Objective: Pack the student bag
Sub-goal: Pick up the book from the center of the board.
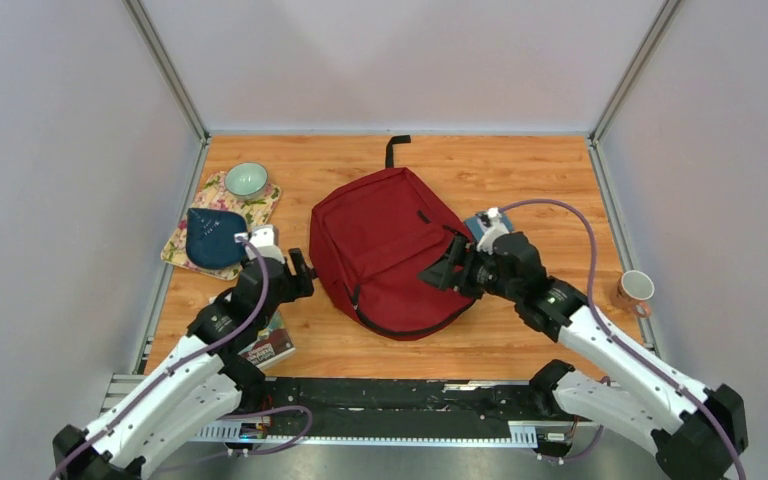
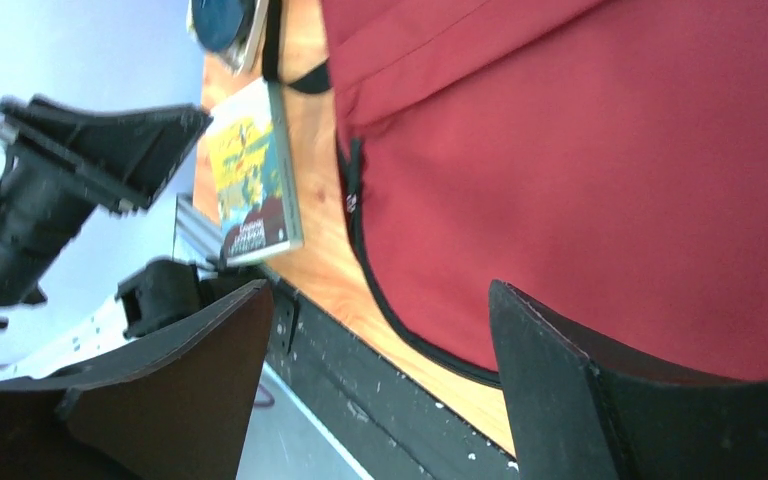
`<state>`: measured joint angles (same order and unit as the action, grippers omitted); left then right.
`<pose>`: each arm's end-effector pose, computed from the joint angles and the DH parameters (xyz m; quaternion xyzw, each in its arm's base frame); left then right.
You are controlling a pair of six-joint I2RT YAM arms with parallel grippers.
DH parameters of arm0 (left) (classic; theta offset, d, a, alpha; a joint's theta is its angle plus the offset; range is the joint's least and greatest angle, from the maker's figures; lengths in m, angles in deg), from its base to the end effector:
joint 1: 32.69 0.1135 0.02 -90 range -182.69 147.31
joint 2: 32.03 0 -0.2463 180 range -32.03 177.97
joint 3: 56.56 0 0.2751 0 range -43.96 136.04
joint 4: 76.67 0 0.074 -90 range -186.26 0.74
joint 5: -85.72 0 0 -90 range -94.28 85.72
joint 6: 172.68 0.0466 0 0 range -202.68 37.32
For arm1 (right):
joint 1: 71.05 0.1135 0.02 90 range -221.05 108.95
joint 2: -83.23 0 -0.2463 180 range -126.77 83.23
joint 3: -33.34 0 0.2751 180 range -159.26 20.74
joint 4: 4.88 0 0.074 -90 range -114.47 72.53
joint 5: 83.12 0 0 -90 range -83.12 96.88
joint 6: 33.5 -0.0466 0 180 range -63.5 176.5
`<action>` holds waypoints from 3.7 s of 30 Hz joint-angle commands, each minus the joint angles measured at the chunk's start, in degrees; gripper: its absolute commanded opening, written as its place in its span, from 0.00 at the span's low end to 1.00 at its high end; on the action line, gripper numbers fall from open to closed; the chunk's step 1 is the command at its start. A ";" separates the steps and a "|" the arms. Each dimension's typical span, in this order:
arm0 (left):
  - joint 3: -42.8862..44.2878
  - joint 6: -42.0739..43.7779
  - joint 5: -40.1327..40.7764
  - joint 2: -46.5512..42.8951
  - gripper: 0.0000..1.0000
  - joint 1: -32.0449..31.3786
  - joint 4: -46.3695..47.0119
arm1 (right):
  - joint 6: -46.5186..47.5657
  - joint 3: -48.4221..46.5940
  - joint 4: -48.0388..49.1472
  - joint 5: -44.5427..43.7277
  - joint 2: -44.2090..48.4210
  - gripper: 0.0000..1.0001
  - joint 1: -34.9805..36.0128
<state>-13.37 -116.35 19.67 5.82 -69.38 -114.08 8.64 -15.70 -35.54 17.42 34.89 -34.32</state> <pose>0.1703 -0.1033 0.2283 -0.0779 0.8582 -0.1246 0.4918 0.1834 0.1475 0.2410 0.0379 0.8626 0.3941 0.3150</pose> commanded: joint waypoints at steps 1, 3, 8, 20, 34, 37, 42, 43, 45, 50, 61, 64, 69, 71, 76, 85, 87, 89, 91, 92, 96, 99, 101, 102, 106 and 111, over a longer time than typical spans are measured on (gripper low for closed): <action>-1.93 -2.63 -0.29 -3.74 0.79 7.67 -7.42 | 5.05 -6.26 6.81 7.03 -5.79 0.82 4.66; -1.76 -2.45 -3.54 -2.44 0.79 13.18 -9.27 | 6.54 -8.98 7.43 7.03 -10.18 0.82 7.55; 0.26 -2.89 -5.67 1.26 0.81 24.36 -15.07 | 8.04 -14.52 7.17 8.87 -19.15 0.82 12.04; 0.70 -2.19 -2.85 1.70 0.99 51.00 -22.46 | 9.45 -24.81 8.75 14.67 -36.82 0.82 20.04; -8.17 -4.91 -23.39 1.70 0.99 52.60 -15.88 | 11.99 -37.46 6.47 16.79 -53.52 0.82 23.38; -10.28 -5.97 -28.14 1.62 0.99 52.60 -13.77 | 12.52 -40.63 4.19 15.83 -56.95 0.82 24.09; -13.79 -6.93 -33.87 -0.14 0.95 52.60 -10.61 | 12.08 -43.62 3.30 13.19 -61.43 0.82 24.62; -14.15 -7.20 -35.44 -1.01 0.93 52.60 -10.43 | 12.26 -44.67 3.13 13.10 -62.40 0.82 24.70; -14.85 -8.16 -36.33 -1.98 0.92 52.51 -10.34 | 12.79 -45.64 3.04 12.22 -63.54 0.82 25.06; -15.91 -9.31 -38.97 -5.58 0.84 52.59 -10.77 | 13.14 -50.82 -0.65 7.32 -68.99 0.82 25.15; -15.30 -10.27 -40.99 -8.66 0.76 52.51 -12.36 | 13.58 -57.07 -6.37 -1.49 -76.29 0.84 25.14; -14.86 -10.80 -41.26 -9.37 0.76 52.51 -12.97 | 14.19 -57.07 -6.11 0.60 -76.99 0.84 25.14; -13.98 -11.94 -43.45 -11.56 0.72 52.59 -12.89 | 13.67 -54.35 -2.68 5.09 -76.56 0.81 25.14; -13.45 -12.21 -43.98 -12.09 0.68 52.60 -12.54 | 13.14 -53.38 -2.15 6.06 -76.38 0.80 25.06; -13.36 -11.51 -44.95 -12.27 0.58 52.59 -11.66 | 13.14 -52.68 -1.36 7.55 -76.12 0.79 25.14; -15.04 -12.03 -48.47 -11.56 0.26 52.60 -9.10 | 12.70 -51.53 0.22 9.58 -75.15 0.72 25.14; -14.42 -11.51 -47.42 -12.44 0.11 52.59 -9.72 | 12.70 -51.27 0.31 9.76 -74.89 0.71 25.14; -13.37 -11.16 -46.54 -12.88 0.01 52.51 -10.86 | 12.70 -51.09 0.40 9.93 -74.62 0.71 25.14; -12.66 -10.45 -45.65 -13.41 0.00 52.60 -11.74 | 12.70 -50.65 0.75 10.11 -74.01 0.71 25.14; -12.49 -10.19 -45.57 -13.50 0.00 52.51 -11.83 | 12.70 -50.57 0.75 10.28 -73.83 0.71 25.14; -11.08 -8.43 -44.86 -14.02 0.00 52.60 -13.06 | 12.79 -49.95 1.10 10.72 -72.34 0.72 25.06; -9.41 -7.38 -43.81 -15.08 0.00 52.51 -13.85 | 12.96 -48.90 1.10 10.46 -69.88 0.75 25.14; -7.57 -6.76 -43.19 -15.52 0.00 52.51 -14.90 | 13.14 -47.85 1.19 10.02 -67.61 0.77 24.97; -6.95 -6.15 -42.58 -15.52 0.00 52.51 -15.34 | 13.14 -47.41 1.36 9.93 -66.90 0.78 24.97; -3.53 -5.09 -41.52 -15.61 0.00 52.60 -17.19 | 12.96 -45.30 1.80 9.85 -62.77 0.80 24.09; 0.08 -4.74 -42.75 -14.56 0.00 52.42 -17.19 | 12.61 -42.31 2.24 9.49 -56.62 0.81 22.43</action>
<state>-18.75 -122.14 -21.40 -8.76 -16.88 -133.58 21.52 -59.59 -35.58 26.89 -28.67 -10.34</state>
